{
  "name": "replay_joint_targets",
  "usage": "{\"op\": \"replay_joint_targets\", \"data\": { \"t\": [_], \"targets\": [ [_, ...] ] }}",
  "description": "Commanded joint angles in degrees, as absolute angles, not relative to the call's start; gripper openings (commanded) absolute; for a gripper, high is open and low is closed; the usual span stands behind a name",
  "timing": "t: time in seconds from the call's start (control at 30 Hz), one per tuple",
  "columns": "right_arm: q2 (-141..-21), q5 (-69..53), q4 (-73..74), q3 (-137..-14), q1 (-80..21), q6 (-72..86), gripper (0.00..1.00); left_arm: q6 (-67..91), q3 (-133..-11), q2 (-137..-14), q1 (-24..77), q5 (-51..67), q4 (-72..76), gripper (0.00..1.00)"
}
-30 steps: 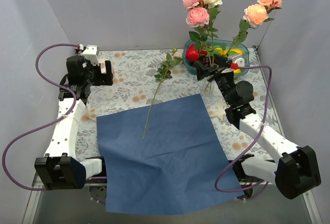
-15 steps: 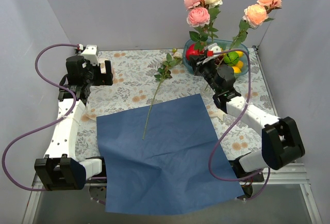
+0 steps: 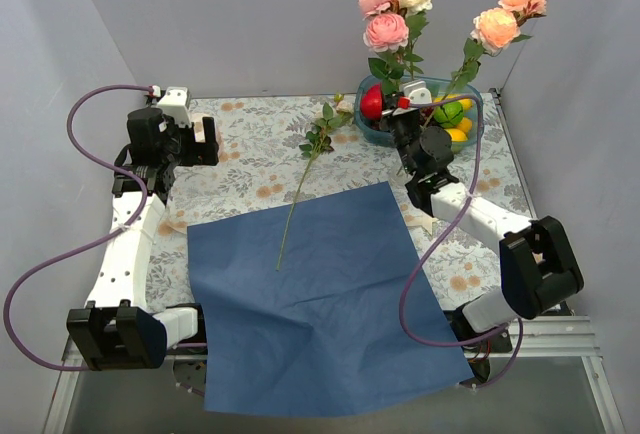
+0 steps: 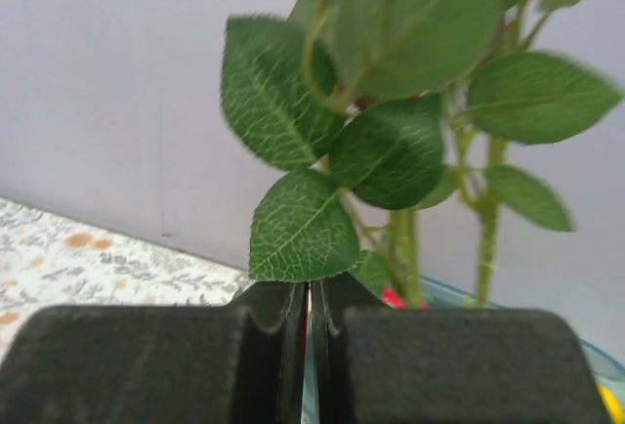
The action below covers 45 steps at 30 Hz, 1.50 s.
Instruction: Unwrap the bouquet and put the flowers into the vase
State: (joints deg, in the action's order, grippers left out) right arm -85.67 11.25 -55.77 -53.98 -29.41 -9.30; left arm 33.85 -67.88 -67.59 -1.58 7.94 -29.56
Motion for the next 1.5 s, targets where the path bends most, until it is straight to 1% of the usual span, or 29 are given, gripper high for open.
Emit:
{"op": "replay_joint_targets", "data": {
  "t": [0.0, 0.3, 0.4, 0.5, 0.53, 0.6, 0.63, 0.67, 0.7, 0.77, 0.8, 0.83, 0.87, 0.9, 1.03, 1.07, 1.1, 1.17, 1.2, 1.23, 1.27, 1.3, 1.33, 1.37, 1.4, 1.43, 1.47],
  "targets": [
    [-81.6, 16.6, -61.4, -53.5, -28.9, -12.6, 0.07, 33.3, -67.9, -65.1, -2.0, 7.7, -29.0, 0.98],
    [-78.8, 21.4, -62.6, -50.3, -27.3, -12.5, 0.06, 32.8, -67.9, -64.1, -2.4, 7.9, -29.4, 0.98],
    [-78.7, 16.3, -59.8, -51.8, -27.3, -11.3, 0.04, 32.9, -67.9, -64.1, -2.5, 8.1, -29.4, 0.98],
    [-78.7, 14.3, -55.6, -52.9, -28.1, -10.6, 0.02, 33.1, -68.2, -64.1, -2.6, 8.4, -29.4, 0.98],
    [-78.7, 13.8, -53.3, -53.7, -28.9, -10.5, 0.03, 33.1, -68.2, -64.1, -2.7, 8.6, -29.4, 0.98],
    [-79.0, 7.9, -50.0, -54.8, -29.6, -10.8, 0.09, 33.1, -68.2, -64.1, -2.7, 8.7, -29.5, 0.98],
    [-79.2, 6.6, -46.5, -55.9, -31.2, -11.2, 0.19, 33.0, -68.3, -64.1, -2.8, 8.7, -29.6, 0.98],
    [-79.5, 4.6, -44.9, -56.2, -32.1, -11.4, 0.23, 33.0, -68.4, -64.1, -2.8, 8.8, -29.6, 0.98],
    [-79.7, 4.0, -43.3, -56.4, -33.8, -11.6, 0.33, 33.0, -68.5, -64.2, -2.9, 8.8, -29.8, 0.98],
    [-80.0, 3.7, -38.1, -57.1, -35.6, -10.6, 0.42, 33.2, -68.5, -64.2, -2.9, 8.9, -29.7, 0.98],
    [-80.2, 3.4, -36.2, -57.4, -37.2, -8.5, 0.52, 33.2, -68.4, -64.2, -3.0, 9.0, -29.6, 0.98],
    [-80.5, 3.2, -32.6, -57.7, -38.1, -7.7, 0.59, 33.3, -68.3, -64.2, -3.0, 9.1, -29.5, 0.98],
    [-81.5, 3.8, -31.0, -58.2, -39.0, -6.9, 0.71, 33.3, -68.2, -64.2, -3.0, 9.1, -29.5, 0.98],
    [-82.3, 4.0, -29.5, -58.4, -40.7, -4.9, 0.93, 33.3, -68.2, -64.3, -2.9, 9.1, -29.4, 0.98],
    [-89.5, 6.2, -18.4, -63.9, -43.9, -0.5, 0.95, 33.3, -68.6, -64.3, -3.1, 9.1, -29.4, 0.98],
    [-92.9, 5.7, -16.5, -65.5, -43.9, 3.0, 0.96, 33.1, -68.8, -64.2, -3.1, 9.1, -29.5, 0.98],
    [-94.6, 7.0, -14.9, -68.6, -43.9, 10.0, 0.96, 33.0, -69.0, -64.2, -3.1, 9.1, -29.8, 0.98],
    [-98.8, 5.5, -14.4, -71.0, -43.3, 15.4, 0.97, 32.8, -69.2, -64.1, -3.2, 8.8, -29.9, 0.98],
    [-100.1, 3.1, -15.7, -72.1, -42.1, 20.3, 0.98, 32.7, -69.3, -63.9, -3.2, 8.8, -30.0, 0.98],
    [-101.5, 0.4, -17.6, -72.2, -41.3, 22.0, 0.98, 32.5, -69.3, -63.8, -3.2, 8.5, -30.0, 0.98],
    [-103.9, -5.2, -19.3, -72.2, -40.5, 23.5, 0.98, 32.4, -69.4, -63.8, -3.3, 8.6, -30.1, 0.98],
    [-104.8, -5.4, -21.6, -72.4, -40.3, 24.1, 0.98, 32.3, -69.7, -63.6, -3.3, 8.5, -30.3, 0.98],
    [-105.8, -3.5, -20.3, -75.4, -41.1, 23.0, 0.98, 32.3, -69.7, -63.5, -3.3, 8.5, -30.2, 0.98],
    [-109.6, 4.0, -16.0, -79.6, -42.1, 21.6, 0.98, 32.2, -69.7, -63.5, -3.3, 8.4, -30.4, 0.98],
    [-112.6, 8.6, -3.6, -84.7, -44.0, 19.8, 0.98, 32.0, -69.7, -63.3, -3.3, 8.5, -30.3, 0.98],
    [-115.6, 12.4, 2.3, -96.2, -44.8, 19.6, 0.98, 31.9, -69.6, -63.1, -3.3, 8.5, -30.3, 0.98],
    [-121.6, 16.7, 7.2, -100.9, -45.2, 20.6, 0.98, 31.8, -69.6, -63.1, -3.3, 8.3, -30.2, 0.98]
  ]
}}
